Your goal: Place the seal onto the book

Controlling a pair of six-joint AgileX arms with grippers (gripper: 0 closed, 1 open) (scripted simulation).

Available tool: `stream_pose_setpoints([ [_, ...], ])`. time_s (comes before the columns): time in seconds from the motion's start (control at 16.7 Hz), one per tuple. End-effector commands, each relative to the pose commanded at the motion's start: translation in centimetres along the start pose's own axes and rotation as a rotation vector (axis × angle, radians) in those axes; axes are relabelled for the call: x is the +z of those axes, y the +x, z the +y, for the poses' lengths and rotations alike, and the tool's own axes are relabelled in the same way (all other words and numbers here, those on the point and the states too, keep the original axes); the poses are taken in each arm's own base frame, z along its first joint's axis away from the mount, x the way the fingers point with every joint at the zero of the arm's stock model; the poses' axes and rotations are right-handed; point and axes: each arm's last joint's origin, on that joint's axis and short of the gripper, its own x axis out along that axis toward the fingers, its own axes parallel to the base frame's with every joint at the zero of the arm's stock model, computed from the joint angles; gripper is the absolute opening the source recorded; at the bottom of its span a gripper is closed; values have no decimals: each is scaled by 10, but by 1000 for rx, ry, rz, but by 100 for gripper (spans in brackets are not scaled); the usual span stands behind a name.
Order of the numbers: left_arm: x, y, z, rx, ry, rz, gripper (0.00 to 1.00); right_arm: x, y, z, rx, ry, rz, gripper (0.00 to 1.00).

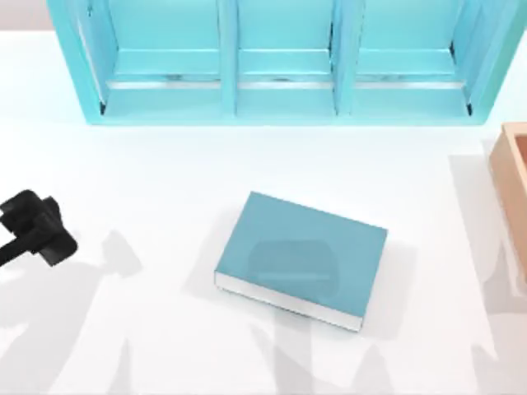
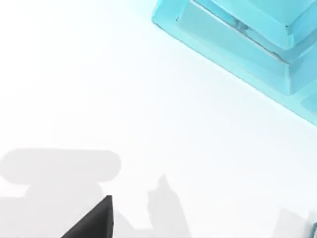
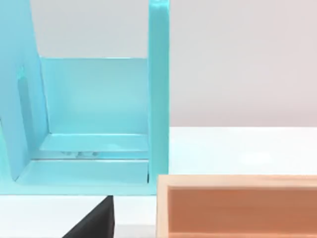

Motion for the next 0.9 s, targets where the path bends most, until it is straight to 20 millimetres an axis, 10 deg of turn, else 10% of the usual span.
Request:
stream_pose_setpoints([
  [0.42,-19,-9,47,-86,459,-395,100,0,0,0,0,0,0,100],
  [0.9,-23,-8,54,-74,554,-496,100,0,0,0,0,0,0,100],
])
